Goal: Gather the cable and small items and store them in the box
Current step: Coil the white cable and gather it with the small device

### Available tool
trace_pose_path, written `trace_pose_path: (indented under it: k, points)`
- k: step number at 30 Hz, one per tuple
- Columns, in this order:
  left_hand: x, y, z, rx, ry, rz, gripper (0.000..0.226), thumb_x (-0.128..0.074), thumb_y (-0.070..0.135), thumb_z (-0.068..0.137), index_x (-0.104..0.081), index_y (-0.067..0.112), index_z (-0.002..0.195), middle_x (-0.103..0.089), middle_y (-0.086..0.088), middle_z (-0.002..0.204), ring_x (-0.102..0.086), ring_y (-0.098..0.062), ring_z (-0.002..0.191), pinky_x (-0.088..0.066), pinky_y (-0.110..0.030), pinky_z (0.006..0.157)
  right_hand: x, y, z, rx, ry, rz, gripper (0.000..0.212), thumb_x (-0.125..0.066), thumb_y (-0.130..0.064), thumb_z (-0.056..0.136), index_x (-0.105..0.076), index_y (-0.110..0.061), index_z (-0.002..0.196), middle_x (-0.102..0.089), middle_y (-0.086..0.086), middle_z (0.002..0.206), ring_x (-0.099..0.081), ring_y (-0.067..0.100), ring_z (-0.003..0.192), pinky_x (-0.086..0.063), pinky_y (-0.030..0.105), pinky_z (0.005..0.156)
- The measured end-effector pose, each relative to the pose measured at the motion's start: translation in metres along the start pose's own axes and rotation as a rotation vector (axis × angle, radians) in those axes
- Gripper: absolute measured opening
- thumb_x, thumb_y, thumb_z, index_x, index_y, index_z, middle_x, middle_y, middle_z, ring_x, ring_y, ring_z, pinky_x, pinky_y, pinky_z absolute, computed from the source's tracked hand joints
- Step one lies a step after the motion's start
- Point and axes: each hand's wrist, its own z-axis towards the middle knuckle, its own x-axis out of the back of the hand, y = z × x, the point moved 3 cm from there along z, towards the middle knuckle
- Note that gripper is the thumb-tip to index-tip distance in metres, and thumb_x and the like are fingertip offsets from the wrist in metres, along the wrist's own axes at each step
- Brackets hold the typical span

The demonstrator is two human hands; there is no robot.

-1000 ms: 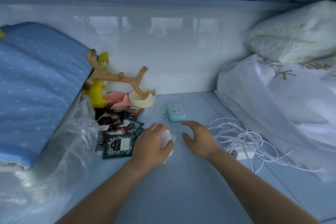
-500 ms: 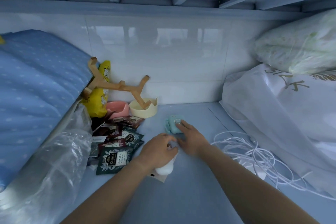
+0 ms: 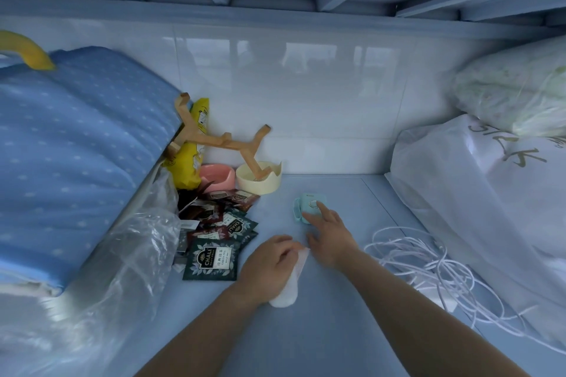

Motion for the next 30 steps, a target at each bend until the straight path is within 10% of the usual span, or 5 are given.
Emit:
trace_pose_path:
  k: [23, 30]
  points:
    - [0.0, -0.003, -0.006, 0.057, 0.043, -0.203, 0.032, -0.041, 0.03, 0.075, -0.06, 0.053, 0.086, -0.052, 0.014, 0.123, -0.047, 0.001, 0.116, -0.034, -0.026, 0.099, 0.0, -0.003, -0.038, -0.012, 0.169, 0.085, 0.051, -0.046, -0.015, 0.083, -0.044, -0.027, 0.133, -0.021, 0.004, 0.151, -0.033, 0.03, 0.126, -0.035, 0.036, 0.1]
    - [0.003, -0.002, -0.005, 0.043, 0.056, -0.359, 0.028, -0.052, 0.026, 0.07, -0.067, 0.042, 0.085, -0.059, 0.014, 0.114, -0.051, 0.002, 0.111, -0.036, -0.024, 0.099, 0.002, 0.0, -0.021, 0.029, 0.035, -0.074, 0.06, -0.04, -0.029, 0.091, -0.014, -0.027, 0.145, -0.001, -0.001, 0.156, 0.0, 0.022, 0.142, -0.018, 0.042, 0.11]
